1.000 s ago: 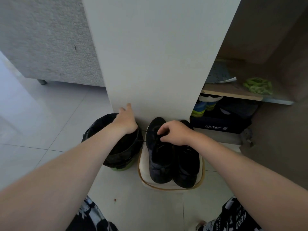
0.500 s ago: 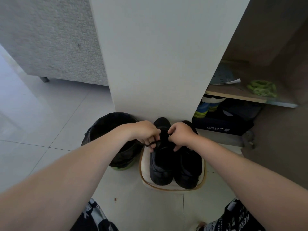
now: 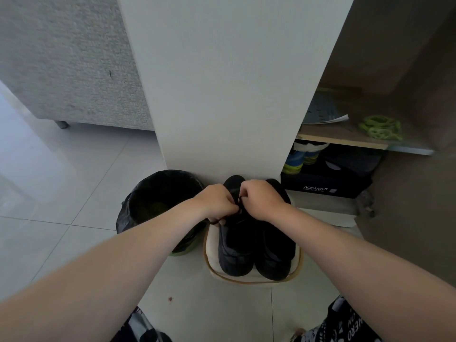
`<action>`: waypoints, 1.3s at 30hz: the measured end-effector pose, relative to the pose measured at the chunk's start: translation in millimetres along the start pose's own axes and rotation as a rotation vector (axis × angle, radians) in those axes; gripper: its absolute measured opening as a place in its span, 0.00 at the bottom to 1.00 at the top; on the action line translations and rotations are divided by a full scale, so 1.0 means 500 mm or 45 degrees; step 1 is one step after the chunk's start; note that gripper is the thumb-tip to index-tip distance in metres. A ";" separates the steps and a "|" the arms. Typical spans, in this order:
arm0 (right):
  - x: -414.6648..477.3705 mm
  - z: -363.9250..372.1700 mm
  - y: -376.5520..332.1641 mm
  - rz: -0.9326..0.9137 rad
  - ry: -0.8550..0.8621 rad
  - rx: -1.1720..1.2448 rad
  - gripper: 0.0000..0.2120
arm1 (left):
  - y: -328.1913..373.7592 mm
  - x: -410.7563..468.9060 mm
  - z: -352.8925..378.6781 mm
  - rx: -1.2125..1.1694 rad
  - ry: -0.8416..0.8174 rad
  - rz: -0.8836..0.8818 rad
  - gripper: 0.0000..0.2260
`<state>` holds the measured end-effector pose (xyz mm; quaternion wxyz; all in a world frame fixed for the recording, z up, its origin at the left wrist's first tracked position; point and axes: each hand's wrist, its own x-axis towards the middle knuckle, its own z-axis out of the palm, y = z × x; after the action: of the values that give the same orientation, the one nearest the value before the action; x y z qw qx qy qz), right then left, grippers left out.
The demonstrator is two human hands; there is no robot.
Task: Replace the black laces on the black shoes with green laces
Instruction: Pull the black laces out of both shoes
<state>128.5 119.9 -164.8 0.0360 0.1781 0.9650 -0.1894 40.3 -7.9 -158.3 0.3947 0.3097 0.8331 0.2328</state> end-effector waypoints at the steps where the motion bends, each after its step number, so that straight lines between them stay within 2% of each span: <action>1: 0.003 -0.002 0.003 0.048 0.032 0.052 0.07 | 0.000 0.002 0.002 0.017 -0.002 0.011 0.06; 4: 0.006 -0.004 0.008 0.120 0.023 0.063 0.15 | 0.000 0.009 0.008 0.058 -0.003 0.034 0.04; 9: 0.002 -0.013 -0.008 0.150 0.099 0.204 0.12 | 0.013 0.012 0.012 0.080 0.024 0.044 0.07; 11: 0.004 -0.022 -0.017 0.283 0.133 0.402 0.14 | 0.016 0.011 0.017 0.133 0.029 0.001 0.10; 13: 0.008 -0.036 -0.022 0.539 0.134 0.717 0.17 | 0.016 0.011 0.024 0.175 0.045 -0.049 0.11; 16: 0.009 -0.068 -0.016 0.874 0.136 1.244 0.19 | 0.017 0.009 0.027 0.173 0.090 -0.057 0.08; 18: 0.010 -0.086 0.004 0.938 0.199 1.315 0.19 | 0.015 0.009 0.020 0.110 0.099 -0.081 0.08; 21: 0.005 -0.103 0.044 0.974 0.222 1.054 0.12 | 0.005 0.019 0.010 0.025 0.112 -0.151 0.10; 25: -0.008 -0.098 0.075 0.777 -0.081 0.304 0.09 | 0.000 0.021 0.001 -0.038 0.141 -0.147 0.06; 26: -0.012 -0.095 0.073 0.735 -0.139 0.163 0.07 | -0.002 0.020 -0.001 -0.029 0.133 -0.118 0.09; 27: -0.012 -0.093 0.070 0.693 -0.175 0.044 0.06 | -0.005 0.020 -0.003 0.013 0.152 -0.059 0.14; 29: -0.010 -0.088 0.060 0.619 -0.208 -0.152 0.09 | -0.011 0.029 -0.008 0.183 0.260 0.142 0.22; 32: -0.004 -0.075 0.043 0.500 -0.230 -0.505 0.19 | -0.010 0.045 -0.009 0.384 0.330 0.370 0.20; 33: -0.002 -0.070 0.038 0.425 -0.205 -0.571 0.21 | -0.009 0.047 -0.007 0.421 0.295 0.403 0.17; 35: -0.002 -0.063 0.029 0.220 -0.162 -0.460 0.25 | -0.007 0.046 -0.002 0.484 0.193 0.384 0.09; 37: -0.003 -0.055 0.026 0.105 -0.251 -0.200 0.26 | 0.000 0.041 0.004 0.613 0.147 0.372 0.09; 39: -0.003 -0.042 0.028 0.089 -0.375 -0.140 0.23 | 0.005 0.043 0.006 0.653 0.219 0.371 0.08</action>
<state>135.1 139.5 -150.1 0.1936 0.1797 0.9513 -0.1588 32.8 9.1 -169.6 0.1943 0.4946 0.8418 0.0945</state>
